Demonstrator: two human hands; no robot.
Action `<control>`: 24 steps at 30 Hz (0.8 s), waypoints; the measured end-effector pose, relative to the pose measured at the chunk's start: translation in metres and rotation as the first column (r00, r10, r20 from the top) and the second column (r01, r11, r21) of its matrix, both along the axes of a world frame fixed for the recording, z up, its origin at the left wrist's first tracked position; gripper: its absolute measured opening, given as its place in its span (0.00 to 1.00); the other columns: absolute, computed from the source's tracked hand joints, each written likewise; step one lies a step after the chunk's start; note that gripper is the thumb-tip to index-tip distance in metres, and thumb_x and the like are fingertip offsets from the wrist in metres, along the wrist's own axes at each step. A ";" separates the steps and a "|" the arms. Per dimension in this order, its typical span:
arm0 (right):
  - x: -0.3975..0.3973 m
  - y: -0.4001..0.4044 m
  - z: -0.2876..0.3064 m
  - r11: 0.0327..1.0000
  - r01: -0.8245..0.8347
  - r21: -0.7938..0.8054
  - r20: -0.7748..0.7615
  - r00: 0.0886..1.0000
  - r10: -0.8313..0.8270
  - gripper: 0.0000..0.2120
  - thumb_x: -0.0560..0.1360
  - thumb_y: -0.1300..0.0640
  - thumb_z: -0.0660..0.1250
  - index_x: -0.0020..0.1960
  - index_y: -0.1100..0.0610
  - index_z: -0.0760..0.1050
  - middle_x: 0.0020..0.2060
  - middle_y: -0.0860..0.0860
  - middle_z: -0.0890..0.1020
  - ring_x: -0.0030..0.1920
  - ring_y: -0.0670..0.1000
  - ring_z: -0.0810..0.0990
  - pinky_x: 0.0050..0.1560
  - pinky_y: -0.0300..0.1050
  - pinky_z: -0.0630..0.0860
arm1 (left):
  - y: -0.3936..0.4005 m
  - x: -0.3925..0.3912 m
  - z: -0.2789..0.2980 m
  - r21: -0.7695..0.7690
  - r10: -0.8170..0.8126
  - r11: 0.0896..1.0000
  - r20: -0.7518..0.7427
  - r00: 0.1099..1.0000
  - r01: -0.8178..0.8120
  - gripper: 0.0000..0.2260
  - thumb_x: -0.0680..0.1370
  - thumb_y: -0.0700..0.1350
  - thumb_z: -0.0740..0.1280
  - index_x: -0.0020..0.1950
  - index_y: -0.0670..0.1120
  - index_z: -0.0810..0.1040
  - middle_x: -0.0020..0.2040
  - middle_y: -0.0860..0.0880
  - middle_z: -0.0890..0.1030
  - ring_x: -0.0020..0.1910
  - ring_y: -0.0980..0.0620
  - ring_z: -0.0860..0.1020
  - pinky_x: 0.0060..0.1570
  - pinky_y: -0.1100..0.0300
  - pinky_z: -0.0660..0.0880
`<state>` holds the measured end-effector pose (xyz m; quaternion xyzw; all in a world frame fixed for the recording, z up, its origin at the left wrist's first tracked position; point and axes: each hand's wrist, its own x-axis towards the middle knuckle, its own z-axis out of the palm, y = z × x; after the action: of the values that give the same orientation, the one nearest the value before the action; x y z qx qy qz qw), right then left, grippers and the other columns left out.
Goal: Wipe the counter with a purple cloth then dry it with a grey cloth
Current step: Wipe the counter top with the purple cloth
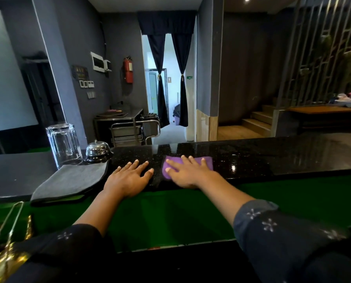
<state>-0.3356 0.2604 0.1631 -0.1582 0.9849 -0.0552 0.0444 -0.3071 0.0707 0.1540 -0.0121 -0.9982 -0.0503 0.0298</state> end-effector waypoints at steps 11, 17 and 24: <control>-0.046 0.063 0.002 0.980 0.200 0.000 0.011 0.980 -0.200 0.27 0.80 0.35 0.41 0.77 0.37 0.45 0.79 0.51 0.45 0.78 0.56 0.44 0.73 0.63 0.39 | 0.004 -0.004 -0.003 -0.005 0.007 1.000 -0.038 0.999 -0.007 0.26 0.80 0.62 0.43 0.77 0.57 0.50 0.79 0.50 0.50 0.77 0.50 0.49 0.75 0.49 0.46; -0.042 -0.028 0.004 0.997 0.078 -0.002 0.001 0.997 -0.078 0.27 0.80 0.36 0.41 0.77 0.38 0.44 0.78 0.55 0.43 0.77 0.59 0.42 0.71 0.67 0.37 | -0.002 -0.007 0.000 0.012 -0.008 1.000 0.009 1.000 0.008 0.24 0.81 0.58 0.44 0.77 0.57 0.48 0.79 0.50 0.48 0.77 0.50 0.48 0.74 0.50 0.44; 0.000 -0.006 -0.003 0.992 -0.129 -0.006 -0.011 0.992 0.129 0.25 0.80 0.35 0.42 0.75 0.33 0.44 0.79 0.49 0.46 0.78 0.52 0.45 0.74 0.59 0.40 | -0.006 -0.011 0.003 0.013 -0.070 0.998 0.089 0.994 0.069 0.25 0.81 0.57 0.43 0.78 0.54 0.46 0.79 0.50 0.47 0.77 0.49 0.47 0.75 0.48 0.44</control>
<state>-0.3360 0.2539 0.1602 -0.2219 0.9726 -0.0544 0.0421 -0.3185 0.0646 0.1569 -0.0443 -0.9973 -0.0568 -0.0165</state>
